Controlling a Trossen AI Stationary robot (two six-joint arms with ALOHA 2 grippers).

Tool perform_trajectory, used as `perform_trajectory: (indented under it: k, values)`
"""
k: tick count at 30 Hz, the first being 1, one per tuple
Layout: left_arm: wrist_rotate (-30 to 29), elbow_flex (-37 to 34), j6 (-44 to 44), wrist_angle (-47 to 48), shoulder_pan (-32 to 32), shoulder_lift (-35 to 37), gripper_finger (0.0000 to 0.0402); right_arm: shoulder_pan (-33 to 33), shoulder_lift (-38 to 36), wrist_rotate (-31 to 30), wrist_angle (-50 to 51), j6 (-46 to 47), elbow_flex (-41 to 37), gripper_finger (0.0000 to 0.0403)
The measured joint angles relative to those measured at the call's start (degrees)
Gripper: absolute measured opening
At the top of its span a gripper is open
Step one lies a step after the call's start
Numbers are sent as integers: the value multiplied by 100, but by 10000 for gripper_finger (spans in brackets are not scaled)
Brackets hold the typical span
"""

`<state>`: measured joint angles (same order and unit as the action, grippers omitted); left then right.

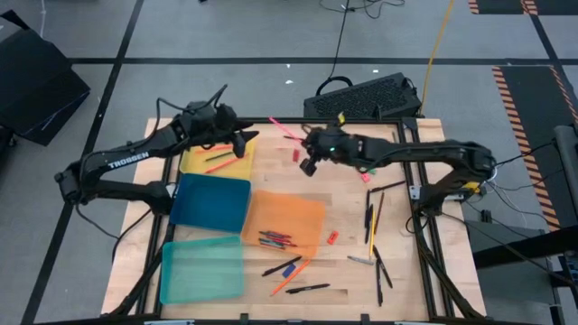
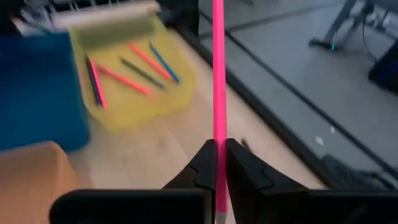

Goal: Sort crayons/erasers/pens/pencils in bins
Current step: Put the pink pencil into yellow bin

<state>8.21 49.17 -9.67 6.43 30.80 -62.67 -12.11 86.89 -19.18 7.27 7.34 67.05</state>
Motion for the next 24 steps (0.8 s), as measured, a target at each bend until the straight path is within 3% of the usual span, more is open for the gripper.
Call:
perform_trajectory:
  k: [6,14,17,21,24]
  values:
    - [-36,0,-7,-1051,-549,-24,212,6,-683,8,-569,-272,6,14]
    - [-153,119,-727,-2700,-742,-569,312,28,-1033,352,-1508,-268,7,14]
    - [178,457,-802,-2921,-714,-942,342,19,-1056,595,-1945,-259,7,14]
    - [685,1185,-887,-2923,-731,-1465,346,19,-1064,736,-2343,-246,8,14]
    - [729,1649,-786,-2880,-780,-1811,329,21,-1063,749,-2391,-203,7,14]
